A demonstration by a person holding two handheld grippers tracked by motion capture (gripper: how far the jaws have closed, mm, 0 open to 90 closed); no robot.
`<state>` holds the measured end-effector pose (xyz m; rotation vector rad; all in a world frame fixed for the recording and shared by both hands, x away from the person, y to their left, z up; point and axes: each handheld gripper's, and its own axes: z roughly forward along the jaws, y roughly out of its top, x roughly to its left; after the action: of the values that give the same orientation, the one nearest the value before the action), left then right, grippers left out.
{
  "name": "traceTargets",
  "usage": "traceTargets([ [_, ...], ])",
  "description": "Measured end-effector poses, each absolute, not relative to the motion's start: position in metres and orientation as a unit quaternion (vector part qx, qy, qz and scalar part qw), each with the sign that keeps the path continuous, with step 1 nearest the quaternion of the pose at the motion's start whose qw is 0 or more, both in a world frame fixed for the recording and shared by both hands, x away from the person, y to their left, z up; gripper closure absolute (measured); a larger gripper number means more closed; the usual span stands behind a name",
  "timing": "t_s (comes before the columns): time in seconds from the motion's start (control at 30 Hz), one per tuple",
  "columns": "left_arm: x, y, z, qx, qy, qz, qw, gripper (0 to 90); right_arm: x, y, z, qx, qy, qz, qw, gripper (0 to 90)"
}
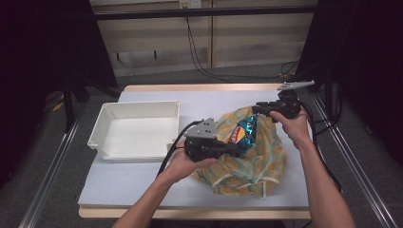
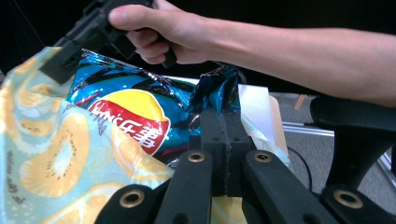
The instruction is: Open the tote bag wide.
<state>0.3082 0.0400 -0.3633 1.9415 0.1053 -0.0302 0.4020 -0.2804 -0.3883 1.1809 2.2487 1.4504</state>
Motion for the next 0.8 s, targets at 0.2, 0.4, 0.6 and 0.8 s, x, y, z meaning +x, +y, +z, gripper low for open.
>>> traceTargets([
  [0.2, 0.315, 0.045, -0.359, 0.818, 0.057, -0.011, 0.573, 90.0, 0.395, -0.288, -0.383, 0.413, 0.758, 0.492, 0.115, 46.4],
  [0.4, 0.322, 0.047, -0.354, 0.816, 0.068, -0.004, 0.574, 90.0, 0.386, -0.292, -0.375, 0.406, 0.760, 0.492, 0.126, 43.8],
  [0.6, 0.326, 0.046, -0.350, 0.812, 0.075, 0.000, 0.579, 90.0, 0.369, -0.296, -0.373, 0.394, 0.757, 0.503, 0.136, 43.4],
  [0.8, 0.329, 0.044, -0.346, 0.811, 0.080, 0.001, 0.579, 90.0, 0.352, -0.300, -0.376, 0.393, 0.757, 0.504, 0.137, 43.6],
])
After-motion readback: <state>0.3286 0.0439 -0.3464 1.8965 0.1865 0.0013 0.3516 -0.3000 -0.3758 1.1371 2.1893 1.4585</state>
